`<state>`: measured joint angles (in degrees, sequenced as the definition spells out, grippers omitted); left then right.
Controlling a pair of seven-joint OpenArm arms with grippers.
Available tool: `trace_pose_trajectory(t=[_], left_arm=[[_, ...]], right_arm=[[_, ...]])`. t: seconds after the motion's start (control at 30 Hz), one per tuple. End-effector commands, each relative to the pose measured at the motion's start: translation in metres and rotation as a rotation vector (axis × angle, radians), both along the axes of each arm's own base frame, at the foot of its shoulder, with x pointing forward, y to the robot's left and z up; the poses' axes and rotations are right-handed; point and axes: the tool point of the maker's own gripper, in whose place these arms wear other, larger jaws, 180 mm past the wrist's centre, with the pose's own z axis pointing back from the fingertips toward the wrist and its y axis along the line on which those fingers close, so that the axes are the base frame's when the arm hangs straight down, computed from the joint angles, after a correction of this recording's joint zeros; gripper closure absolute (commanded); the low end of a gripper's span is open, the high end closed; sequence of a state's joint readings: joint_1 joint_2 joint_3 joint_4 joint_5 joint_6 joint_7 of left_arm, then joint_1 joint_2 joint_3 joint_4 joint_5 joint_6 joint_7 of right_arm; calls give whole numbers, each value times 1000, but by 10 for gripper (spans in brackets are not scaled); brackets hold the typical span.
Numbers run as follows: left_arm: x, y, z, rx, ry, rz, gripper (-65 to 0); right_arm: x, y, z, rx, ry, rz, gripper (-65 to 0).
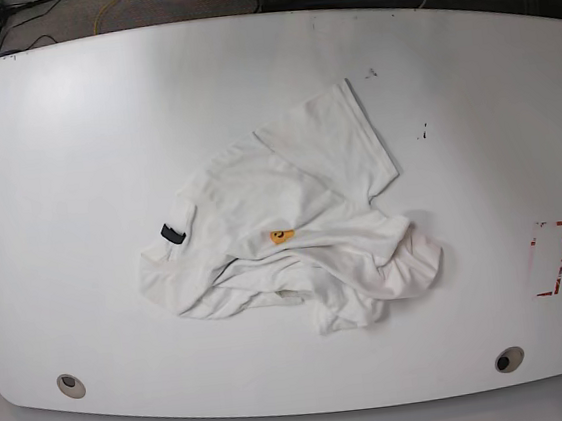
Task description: Fold the T-shirt properly
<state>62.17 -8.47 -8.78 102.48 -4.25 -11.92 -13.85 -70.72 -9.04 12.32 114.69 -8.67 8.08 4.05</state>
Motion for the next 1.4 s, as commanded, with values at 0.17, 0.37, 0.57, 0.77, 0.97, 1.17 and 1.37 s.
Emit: trace_pose_trajectory(t=[0.17, 0.37, 0.57, 0.77, 0.97, 1.17, 1.37], left_arm=[[10, -1, 21, -10, -64, -23, -436], [26, -3, 31, 6, -118, -30, -436], [37, -1, 35, 18, -151, -33, -436], [55, 6, 41, 26, -204, -6, -433], [68, 8, 46, 31, -241, 0, -432], [84, 9, 50, 37, -277, -6, -434], [89, 11, 53, 40, -287, -8, -435]], right_arm=[[5, -1, 10, -1, -36, 0, -446], [9, -2, 11, -9, -46, 7, -453], [18, -2, 11, -9, -69, 9, -453], [31, 0, 10, -8, -102, 15, -455], [41, 2, 11, -2, -128, 16, -455], [57, 6, 12, 3, -166, 44, -453], [67, 4, 12, -2, -184, 52, -452]])
